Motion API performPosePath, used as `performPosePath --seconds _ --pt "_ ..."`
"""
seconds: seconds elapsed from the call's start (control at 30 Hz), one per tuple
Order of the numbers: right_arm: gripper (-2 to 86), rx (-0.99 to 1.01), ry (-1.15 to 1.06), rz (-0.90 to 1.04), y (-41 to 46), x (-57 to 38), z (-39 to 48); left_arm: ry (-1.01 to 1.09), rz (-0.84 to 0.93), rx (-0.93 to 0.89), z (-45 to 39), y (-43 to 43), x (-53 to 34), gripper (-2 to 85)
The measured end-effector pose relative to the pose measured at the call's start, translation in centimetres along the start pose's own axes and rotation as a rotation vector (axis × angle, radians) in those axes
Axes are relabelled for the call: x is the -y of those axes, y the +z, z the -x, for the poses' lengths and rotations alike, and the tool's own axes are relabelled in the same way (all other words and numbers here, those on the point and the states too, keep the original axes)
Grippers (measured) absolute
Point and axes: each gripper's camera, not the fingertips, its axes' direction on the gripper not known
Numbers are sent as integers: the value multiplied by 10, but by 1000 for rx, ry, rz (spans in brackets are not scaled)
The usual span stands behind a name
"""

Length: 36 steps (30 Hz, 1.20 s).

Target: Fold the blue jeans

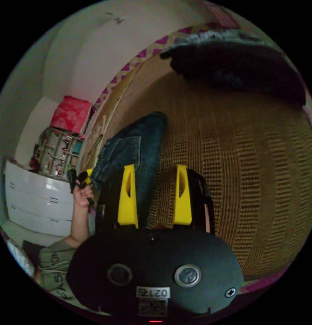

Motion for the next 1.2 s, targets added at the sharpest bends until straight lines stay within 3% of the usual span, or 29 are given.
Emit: performPosePath --seconds 0.27,0.5,0.7,0.97,1.1,1.2 --pt "80 324 103 155 14 57 -101 14 193 58 -10 32 39 82" --pt "50 522 125 118 0 66 -162 37 89 -30 -34 22 36 57" --pt "50 564 -58 -23 -111 100 -170 270 28 -114 -148 32 77 56" --pt "56 309 -82 -303 -306 240 -245 364 70 -175 -280 199 229 64" --pt "68 131 20 -382 -304 291 -300 346 101 -87 -290 281 266 82" --pt "103 -115 174 -333 -248 305 -357 301 168 76 -261 334 264 89"
